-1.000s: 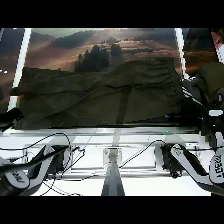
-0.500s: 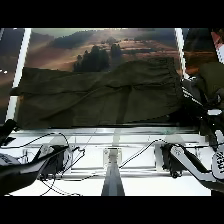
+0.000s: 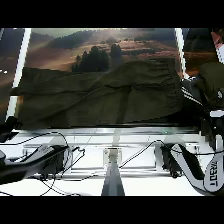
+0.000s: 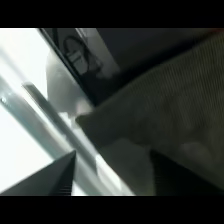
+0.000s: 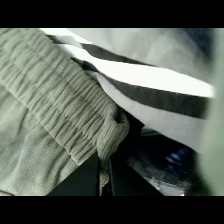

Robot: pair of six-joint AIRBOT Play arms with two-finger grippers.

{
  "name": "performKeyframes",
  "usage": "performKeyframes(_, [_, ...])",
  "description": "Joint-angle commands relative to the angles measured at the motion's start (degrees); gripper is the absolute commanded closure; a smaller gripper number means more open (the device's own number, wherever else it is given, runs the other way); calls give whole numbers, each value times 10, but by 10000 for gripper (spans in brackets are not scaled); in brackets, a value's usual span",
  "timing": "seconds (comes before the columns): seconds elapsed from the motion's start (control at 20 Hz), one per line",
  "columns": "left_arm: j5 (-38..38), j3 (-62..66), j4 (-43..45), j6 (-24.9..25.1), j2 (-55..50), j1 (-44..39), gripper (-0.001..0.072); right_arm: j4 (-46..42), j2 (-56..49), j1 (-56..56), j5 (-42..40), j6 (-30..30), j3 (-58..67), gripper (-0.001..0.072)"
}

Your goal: Fold the clothes and pants, and hang the long-sleeved shirts on hangers.

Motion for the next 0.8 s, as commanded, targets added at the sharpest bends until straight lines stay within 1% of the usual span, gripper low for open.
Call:
performKeyframes(0.0, [25, 0, -11, 3, -27, 0, 383, -31, 47, 0, 42, -4, 0, 687])
performKeyframes(0.05, [26, 0, -19, 4, -32, 0, 452, -34, 64, 0, 56, -4, 0, 687])
performKeyframes(0.15, [30, 1, -34, 10, -33, 0, 638, -49, 103, 0, 78, -4, 3, 687])
performKeyframes(0.2, [29, 5, -43, 21, -32, 0, 690, -62, 121, 0, 89, -4, 10, 687])
performKeyframes(0.3, [17, 21, -63, 31, -29, 0, 690, -88, 155, 0, 115, -3, 40, 687])
performKeyframes(0.45, [3, 63, -112, 32, -9, 0, 691, -101, 201, 0, 133, -3, 110, 687])
performKeyframes(0.6, [-9, 111, -193, 102, 34, 0, 691, -107, 230, 0, 134, -3, 187, 687])
performKeyframes(0.65, [-3, 125, -214, 110, 51, 0, 691, -114, 235, 0, 140, -3, 213, 686])
performKeyframes(0.75, [26, 143, -250, 110, 86, 0, 690, -134, 236, 0, 169, 1, 256, 686])
